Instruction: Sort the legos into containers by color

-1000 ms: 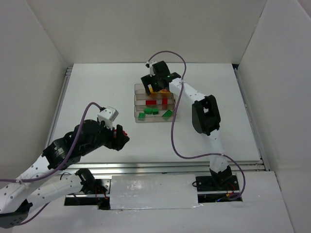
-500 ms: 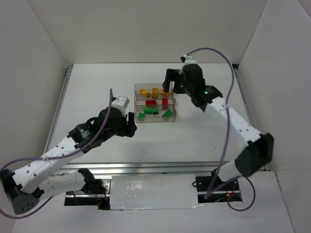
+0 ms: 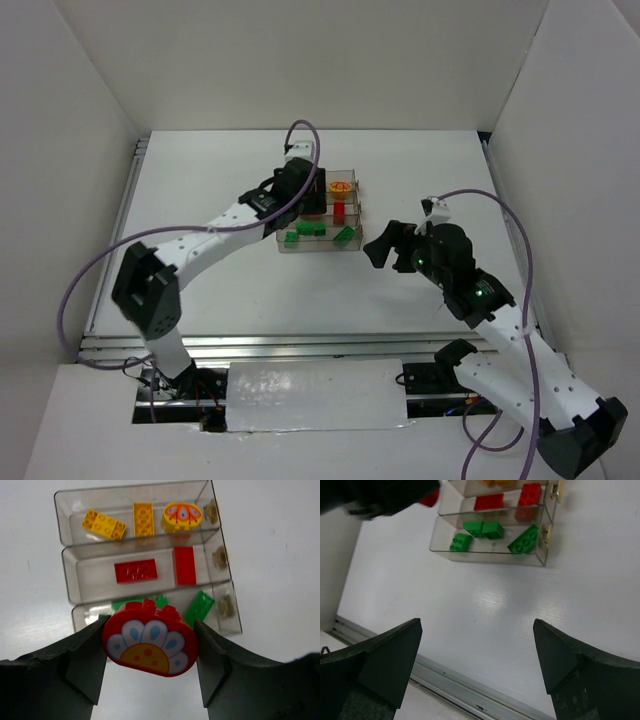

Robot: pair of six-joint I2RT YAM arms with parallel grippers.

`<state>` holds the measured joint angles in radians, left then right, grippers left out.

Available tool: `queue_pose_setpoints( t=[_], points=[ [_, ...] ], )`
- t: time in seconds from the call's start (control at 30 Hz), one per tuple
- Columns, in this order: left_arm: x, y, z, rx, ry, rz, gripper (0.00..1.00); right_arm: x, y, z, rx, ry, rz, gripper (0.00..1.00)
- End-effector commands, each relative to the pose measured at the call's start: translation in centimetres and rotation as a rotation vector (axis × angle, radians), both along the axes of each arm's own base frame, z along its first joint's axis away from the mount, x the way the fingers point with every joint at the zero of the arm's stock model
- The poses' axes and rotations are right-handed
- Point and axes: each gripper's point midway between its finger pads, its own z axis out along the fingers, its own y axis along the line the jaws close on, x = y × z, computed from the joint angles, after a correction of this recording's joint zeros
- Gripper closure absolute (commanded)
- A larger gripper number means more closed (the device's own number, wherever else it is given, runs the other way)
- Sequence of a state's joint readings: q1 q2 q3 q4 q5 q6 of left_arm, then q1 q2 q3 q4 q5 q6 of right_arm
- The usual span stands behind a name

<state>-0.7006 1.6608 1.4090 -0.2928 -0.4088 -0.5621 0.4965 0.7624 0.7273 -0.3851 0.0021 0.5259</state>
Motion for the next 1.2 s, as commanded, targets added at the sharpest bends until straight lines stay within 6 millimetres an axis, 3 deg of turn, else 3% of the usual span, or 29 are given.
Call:
queue_pose_setpoints(
  t=[0.0, 0.07, 0.1, 0.13, 0.17, 0.2, 0.23, 0.3, 0.43, 0.6, 0.77, 0.8, 0.9, 1.1, 1.17],
  points=[
    [4.4, -1.4, 1.7, -0.042, -0.067, 0.082, 0.94, -0.9, 0.0, 3.1, 0.068, -0.087, 0.017, 0.0],
    [6.5, -2.3, 0.0, -0.015, -0.052, 0.115, 0.94, -1.4, -0.5, 3.0, 0.051, -0.079, 0.018, 0.0],
    [7.4, -2.2, -2.3, 0.022, -0.026, 0.142, 0.94, -1.7, -0.7, 2.9, 0.041, -0.074, 0.014, 0.0],
    [8.2, -2.4, -1.6, 0.015, -0.036, 0.16, 0.93, -1.8, -0.9, 3.2, 0.042, -0.08, 0.012, 0.0],
    [8.6, -2.6, -2.0, 0.016, -0.031, 0.175, 0.91, -2.0, -0.9, 3.3, 0.042, -0.082, 0.017, 0.0],
    [9.2, -2.6, -3.7, 0.032, -0.006, 0.179, 0.91, -2.1, -0.9, 3.1, 0.041, -0.083, 0.018, 0.0],
    [9.9, -3.0, -3.1, 0.012, -0.016, 0.182, 0.9, -2.3, -0.9, 3.4, 0.052, -0.096, 0.023, 0.0],
    [10.3, -3.1, -4.5, 0.018, 0.013, 0.188, 0.85, -2.4, -0.8, 2.9, 0.057, -0.094, 0.029, 0.0],
    [10.8, -3.4, -5.2, 0.011, 0.021, 0.189, 0.68, -2.6, -0.8, 2.6, 0.06, -0.093, 0.035, 0.0],
    [10.6, -3.2, -6.7, 0.02, 0.055, 0.191, 0.53, -2.6, -0.6, 2.8, 0.063, -0.099, 0.046, 0.0],
    [10.1, -3.2, -6.9, 0.011, 0.072, 0.182, 0.32, -2.5, -0.6, 3.0, 0.061, -0.102, 0.049, 0.0],
    [10.0, -3.2, -6.9, 0.01, 0.074, 0.182, 0.2, -2.5, -0.6, 3.1, 0.06, -0.102, 0.048, 0.0],
    [9.9, -3.0, -6.2, 0.006, 0.066, 0.182, 0.01, -2.5, -0.6, 3.0, 0.056, -0.099, 0.045, 0.0],
    [9.5, -2.3, -4.6, 0.018, 0.057, 0.198, 0.01, -2.5, -1.1, 3.5, 0.049, -0.108, 0.026, 0.0],
    [8.7, -1.5, -3.2, 0.022, 0.049, 0.211, 0.01, -2.6, -1.5, 3.9, 0.042, -0.107, 0.012, 0.0]
  ],
)
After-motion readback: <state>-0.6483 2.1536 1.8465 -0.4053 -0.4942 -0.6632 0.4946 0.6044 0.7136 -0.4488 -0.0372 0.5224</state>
